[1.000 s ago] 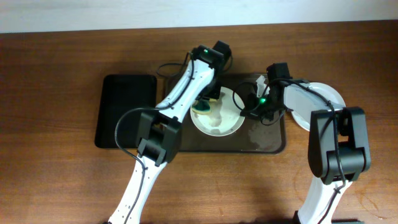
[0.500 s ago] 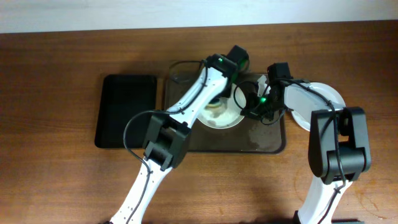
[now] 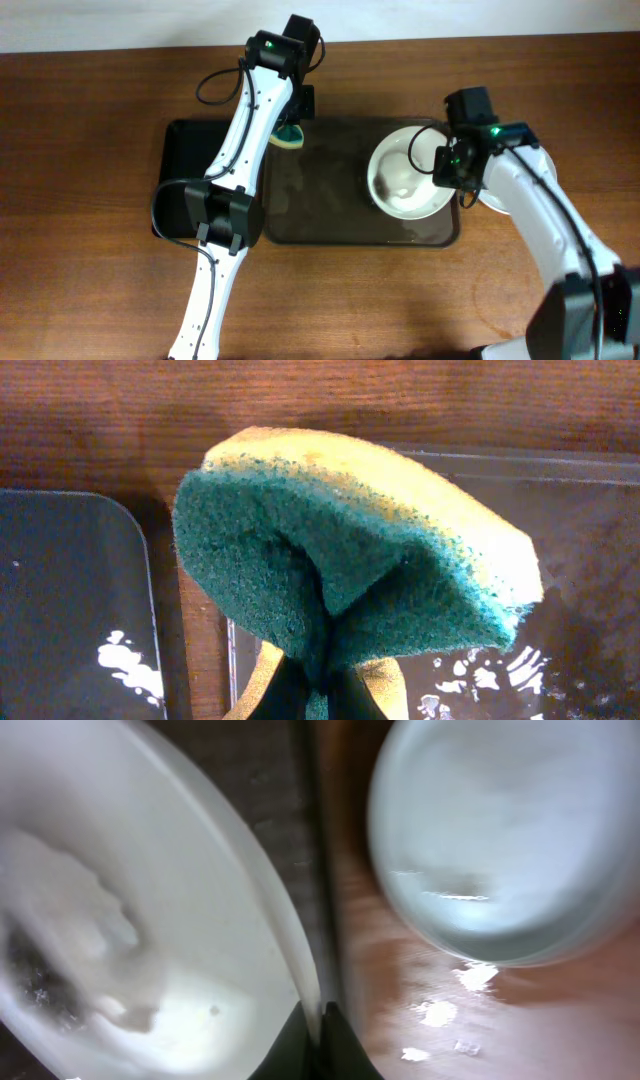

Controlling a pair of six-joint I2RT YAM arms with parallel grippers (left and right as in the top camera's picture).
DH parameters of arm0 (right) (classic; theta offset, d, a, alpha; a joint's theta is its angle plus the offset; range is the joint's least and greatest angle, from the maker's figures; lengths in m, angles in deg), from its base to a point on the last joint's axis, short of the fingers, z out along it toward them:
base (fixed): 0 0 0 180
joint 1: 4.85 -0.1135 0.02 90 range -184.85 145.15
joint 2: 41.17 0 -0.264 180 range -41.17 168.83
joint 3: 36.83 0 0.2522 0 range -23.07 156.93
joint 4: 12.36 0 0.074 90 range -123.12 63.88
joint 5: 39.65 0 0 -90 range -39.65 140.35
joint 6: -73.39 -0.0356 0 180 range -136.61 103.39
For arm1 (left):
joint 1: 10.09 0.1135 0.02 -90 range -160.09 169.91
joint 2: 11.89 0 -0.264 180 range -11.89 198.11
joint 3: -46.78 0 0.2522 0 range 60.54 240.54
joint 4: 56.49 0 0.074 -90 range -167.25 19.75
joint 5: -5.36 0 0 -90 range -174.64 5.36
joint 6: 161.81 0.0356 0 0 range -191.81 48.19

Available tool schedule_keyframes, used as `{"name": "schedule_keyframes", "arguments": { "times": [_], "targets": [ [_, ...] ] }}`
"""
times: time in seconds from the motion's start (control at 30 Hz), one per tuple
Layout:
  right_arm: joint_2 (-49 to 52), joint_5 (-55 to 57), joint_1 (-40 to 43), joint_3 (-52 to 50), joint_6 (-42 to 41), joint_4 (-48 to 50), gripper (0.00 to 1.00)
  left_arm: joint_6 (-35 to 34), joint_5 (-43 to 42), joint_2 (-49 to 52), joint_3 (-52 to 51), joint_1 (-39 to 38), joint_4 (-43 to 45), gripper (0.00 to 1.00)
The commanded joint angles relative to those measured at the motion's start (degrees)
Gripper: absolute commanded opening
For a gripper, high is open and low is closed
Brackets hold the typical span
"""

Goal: Clean dirty plates on tray and stack at the side

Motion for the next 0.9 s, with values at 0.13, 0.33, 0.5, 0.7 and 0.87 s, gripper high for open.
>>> {"name": "schedule_keyframes", "arguments": {
  "times": [0.13,0.33,0.5,0.7,0.87],
  "targets": [
    [-6.05,53.77,-27.41,1.2,-11.37,-5.81,0.04,0.92,-1.57,-0.57,1.05,-0.02,0.33,0.0],
    [-6.05,76.61,-40.39,1.2,-11.34,-6.19,0.04,0.9,-1.57,-0.57,1.01,-0.02,0.35,0.0],
    [-6.05,62.99,-38.95,1.2,-12.87,-6.23,0.04,0.92,-1.57,-0.57,1.01,-0.02,0.33,0.0],
    [-7.15,7.65,-9.81,1.2,-5.27,-2.19,0.04,0.94,3.41,-2.91,1.07,0.74,0.04,0.0],
    [-6.47,-14.71,23.71,1.16,-0.07,1.77,0.04,0.98,4.96,-10.12,1.07,8.22,-1.77,0.0]
  ]
}}
